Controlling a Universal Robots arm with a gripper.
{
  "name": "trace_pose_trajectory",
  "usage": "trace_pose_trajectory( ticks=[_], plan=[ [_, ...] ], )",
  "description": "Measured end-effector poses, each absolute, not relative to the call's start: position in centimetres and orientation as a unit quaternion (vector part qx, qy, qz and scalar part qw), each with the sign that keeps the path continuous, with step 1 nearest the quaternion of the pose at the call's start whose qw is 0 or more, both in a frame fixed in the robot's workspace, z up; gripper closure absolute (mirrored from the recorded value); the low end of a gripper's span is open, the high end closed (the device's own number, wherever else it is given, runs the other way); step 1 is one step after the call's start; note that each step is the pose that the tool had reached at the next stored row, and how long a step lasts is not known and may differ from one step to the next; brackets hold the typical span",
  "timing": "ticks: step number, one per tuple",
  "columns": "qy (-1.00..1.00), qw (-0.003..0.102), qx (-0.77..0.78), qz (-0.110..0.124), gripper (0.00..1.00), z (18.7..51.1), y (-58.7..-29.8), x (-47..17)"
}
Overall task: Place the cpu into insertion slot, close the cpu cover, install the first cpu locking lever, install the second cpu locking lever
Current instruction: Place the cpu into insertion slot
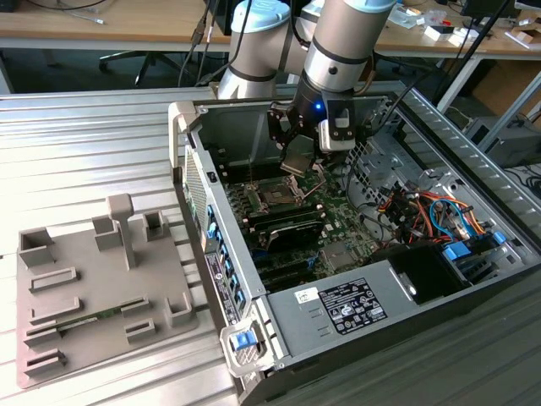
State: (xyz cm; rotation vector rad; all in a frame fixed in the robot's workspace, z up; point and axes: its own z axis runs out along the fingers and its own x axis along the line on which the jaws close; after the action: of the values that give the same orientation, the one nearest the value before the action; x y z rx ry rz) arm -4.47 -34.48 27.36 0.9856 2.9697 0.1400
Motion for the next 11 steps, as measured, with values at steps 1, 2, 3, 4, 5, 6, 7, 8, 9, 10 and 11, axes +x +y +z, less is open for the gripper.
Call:
trace_pose_trajectory(
  ticks=[1, 2, 3, 4, 5, 6, 7, 8, 9, 10, 11],
  plan=[
    [0.948, 0.005, 0.315, 0.045, 0.45, 27.35, -34.48, -4.46],
    [0.948, 0.005, 0.315, 0.045, 0.45, 27.34, -34.48, -4.46],
    [0.948, 0.005, 0.316, 0.045, 0.45, 27.33, -34.48, -4.46],
    [0.948, 0.005, 0.316, 0.045, 0.45, 27.33, -34.48, -4.47],
    [0.948, 0.005, 0.316, 0.045, 0.45, 27.32, -34.48, -4.47],
    [0.948, 0.005, 0.316, 0.045, 0.45, 27.31, -34.48, -4.47],
    [0.947, 0.005, 0.317, 0.045, 0.45, 27.31, -34.48, -4.46],
    [0.947, 0.005, 0.317, 0.045, 0.45, 27.3, -34.48, -4.47],
    [0.947, 0.005, 0.317, 0.045, 0.45, 27.29, -34.48, -4.47],
    [0.947, 0.005, 0.318, 0.045, 0.45, 27.28, -34.48, -4.46],
    [0.947, 0.005, 0.318, 0.045, 0.45, 27.27, -34.48, -4.47]
  ],
)
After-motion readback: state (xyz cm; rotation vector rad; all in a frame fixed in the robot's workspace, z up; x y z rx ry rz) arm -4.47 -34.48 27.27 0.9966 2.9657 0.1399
